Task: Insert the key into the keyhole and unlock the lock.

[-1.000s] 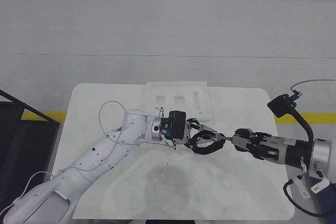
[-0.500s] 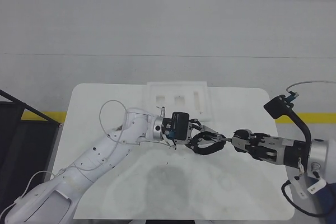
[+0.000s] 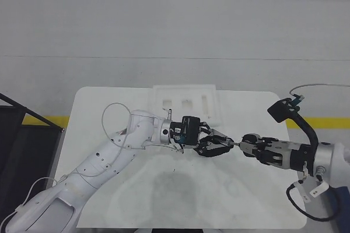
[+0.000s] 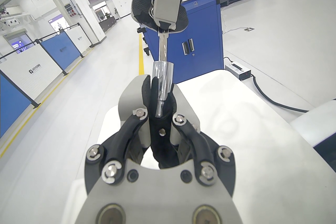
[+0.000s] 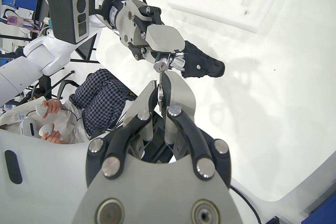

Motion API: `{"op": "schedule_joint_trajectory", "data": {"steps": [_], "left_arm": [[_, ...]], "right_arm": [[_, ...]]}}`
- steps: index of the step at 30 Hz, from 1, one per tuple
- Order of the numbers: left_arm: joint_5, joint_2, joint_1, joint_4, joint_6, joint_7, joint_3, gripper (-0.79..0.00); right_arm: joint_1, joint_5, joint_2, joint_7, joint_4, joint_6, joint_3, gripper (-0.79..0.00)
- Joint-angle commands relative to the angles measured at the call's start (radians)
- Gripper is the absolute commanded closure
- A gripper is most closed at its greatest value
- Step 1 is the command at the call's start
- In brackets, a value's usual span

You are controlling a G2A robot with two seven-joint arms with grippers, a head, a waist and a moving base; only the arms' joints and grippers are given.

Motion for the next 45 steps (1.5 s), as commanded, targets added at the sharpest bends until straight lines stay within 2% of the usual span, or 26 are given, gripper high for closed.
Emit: {"op": "schedule_joint_trajectory", "data": {"steps": [1, 27, 45], "left_arm": [[0.007, 0.0, 0.0, -0.003, -0.001, -0.012, -0.003, 0.0], [0.0, -0.008, 0.007, -0.035, -0.026, -0.065, -0.032, 0.0], [-0.06, -0.015, 0.047, -0.005, -0.016, -0.005, -0.059, 0.0]], "right_arm": [[0.008, -0.005, 0.001, -0.004, 0.003, 0.005, -0.011, 0.0], [0.073, -0.042, 0.015, -0.027, 0.029, 0.047, -0.098, 0.0], [0.027, 0.068, 0.012, -0.154, 0.047, 0.118, -0.077, 0.0]]}}
